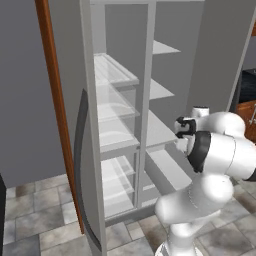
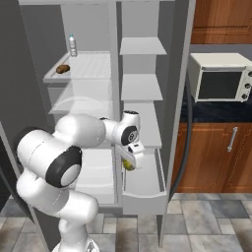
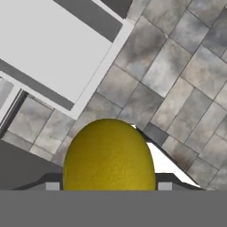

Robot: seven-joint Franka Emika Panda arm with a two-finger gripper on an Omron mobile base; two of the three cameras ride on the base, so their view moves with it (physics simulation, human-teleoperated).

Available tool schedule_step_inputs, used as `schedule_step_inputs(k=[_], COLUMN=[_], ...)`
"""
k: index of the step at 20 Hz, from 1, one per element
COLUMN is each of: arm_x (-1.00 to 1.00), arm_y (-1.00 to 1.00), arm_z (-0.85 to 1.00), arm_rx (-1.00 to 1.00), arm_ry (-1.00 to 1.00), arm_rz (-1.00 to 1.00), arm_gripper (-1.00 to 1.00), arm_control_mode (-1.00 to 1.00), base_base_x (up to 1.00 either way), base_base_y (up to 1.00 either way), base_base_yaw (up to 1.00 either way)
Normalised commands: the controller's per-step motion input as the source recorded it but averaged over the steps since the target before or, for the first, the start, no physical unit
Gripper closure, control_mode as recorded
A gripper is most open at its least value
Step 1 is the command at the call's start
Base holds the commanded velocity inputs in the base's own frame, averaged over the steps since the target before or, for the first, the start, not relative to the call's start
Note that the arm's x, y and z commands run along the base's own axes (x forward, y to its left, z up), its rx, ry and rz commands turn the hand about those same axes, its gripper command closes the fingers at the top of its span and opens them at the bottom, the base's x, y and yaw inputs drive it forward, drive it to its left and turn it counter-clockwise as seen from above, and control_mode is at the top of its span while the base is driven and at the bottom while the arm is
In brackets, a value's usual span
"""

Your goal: Take the lemon and potato from the fridge shelf and place them in the freezer drawer to begin freezing them.

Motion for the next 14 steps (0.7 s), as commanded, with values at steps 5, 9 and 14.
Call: schedule_step_inputs(k=[5, 9, 14], arm_x=[0.38, 0.35, 0.39], arm_y=[-0.13, -0.06, -0.01], arm_z=[-0.67, -0.54, -0.61], arm_rx=[0.03, 0.06, 0.00], arm_ry=[0.02, 0.00, 0.00], arm_rz=[-0.06, -0.04, -0.03], arm_gripper=[1.00, 1.00, 1.00], arm_control_mode=[-1.00, -1.00, -1.00], base_base_x=[0.00, 0.00, 0.00], base_base_y=[0.00, 0.00, 0.00], base_base_yaw=[0.00, 0.00, 0.00])
